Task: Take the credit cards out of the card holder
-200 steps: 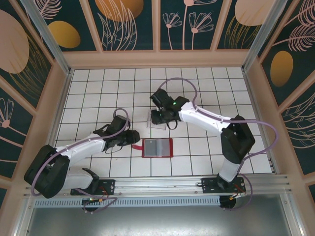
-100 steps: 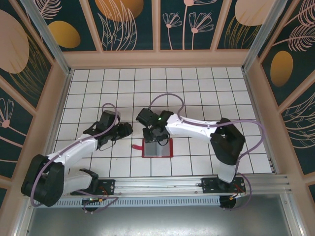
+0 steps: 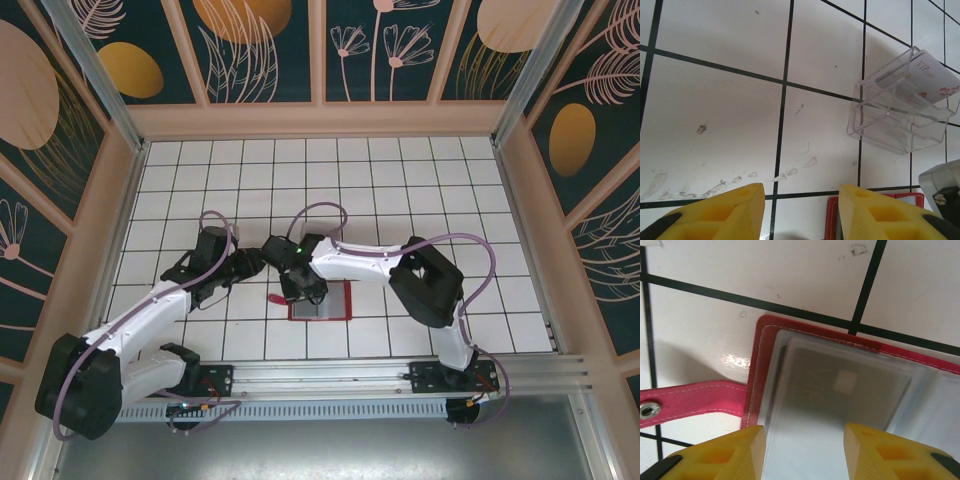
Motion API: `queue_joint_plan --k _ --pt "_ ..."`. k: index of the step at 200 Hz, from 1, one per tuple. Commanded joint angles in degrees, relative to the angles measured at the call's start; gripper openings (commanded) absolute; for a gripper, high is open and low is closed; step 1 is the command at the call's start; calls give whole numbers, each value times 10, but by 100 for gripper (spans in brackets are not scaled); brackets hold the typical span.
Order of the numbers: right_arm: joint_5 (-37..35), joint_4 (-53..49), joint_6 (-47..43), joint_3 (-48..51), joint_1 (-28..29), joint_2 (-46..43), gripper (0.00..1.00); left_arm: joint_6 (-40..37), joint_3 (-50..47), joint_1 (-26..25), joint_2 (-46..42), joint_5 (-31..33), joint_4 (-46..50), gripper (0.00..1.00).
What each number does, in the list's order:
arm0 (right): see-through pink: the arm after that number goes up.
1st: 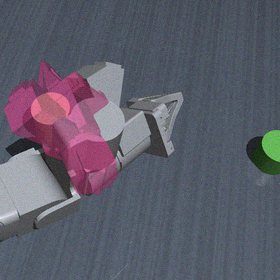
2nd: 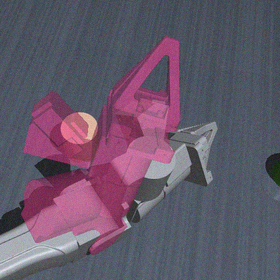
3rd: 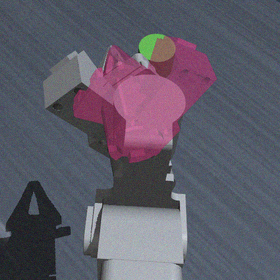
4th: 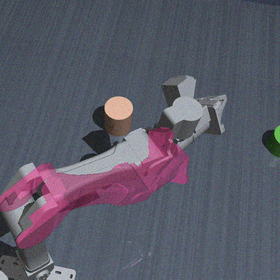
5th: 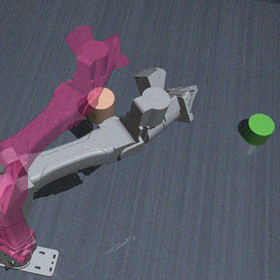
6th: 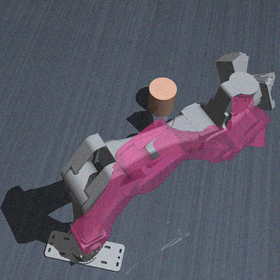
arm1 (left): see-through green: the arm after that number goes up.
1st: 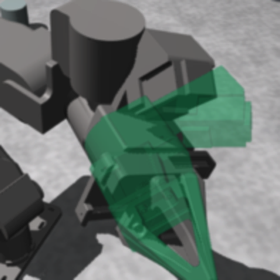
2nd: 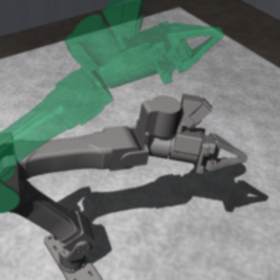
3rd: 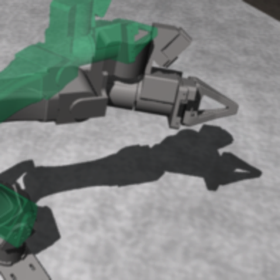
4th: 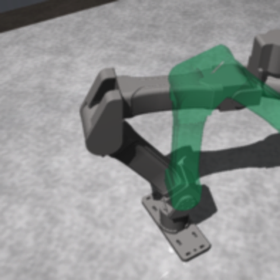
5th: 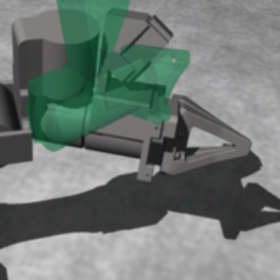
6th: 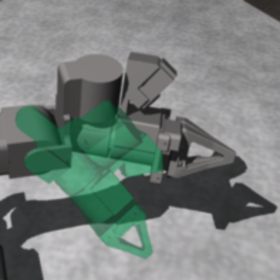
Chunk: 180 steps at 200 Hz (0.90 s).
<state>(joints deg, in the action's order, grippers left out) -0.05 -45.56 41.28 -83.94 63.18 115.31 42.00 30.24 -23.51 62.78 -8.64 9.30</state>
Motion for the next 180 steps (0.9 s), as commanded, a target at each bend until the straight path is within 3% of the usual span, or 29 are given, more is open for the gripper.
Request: queue_joint_plan --k 1,66,123,151,180 --pt "-19 -31 8 -9 8 18 46 -7 -5 5 -8 6 7 44" --pt "-27 -36 13 2 10 36 45 -9 -3 5 1 -6 5 43" --pt "-26 -27 13 3 12 30 16 -8 -2 5 -1 -8 5 43" --pt "-27 -28 13 -11 14 23 9 -11 -2 5 -6 -16 8 43" --pt "-15 0 9 -24 13 6 8 -10 2 5 -3 -53 8 42"
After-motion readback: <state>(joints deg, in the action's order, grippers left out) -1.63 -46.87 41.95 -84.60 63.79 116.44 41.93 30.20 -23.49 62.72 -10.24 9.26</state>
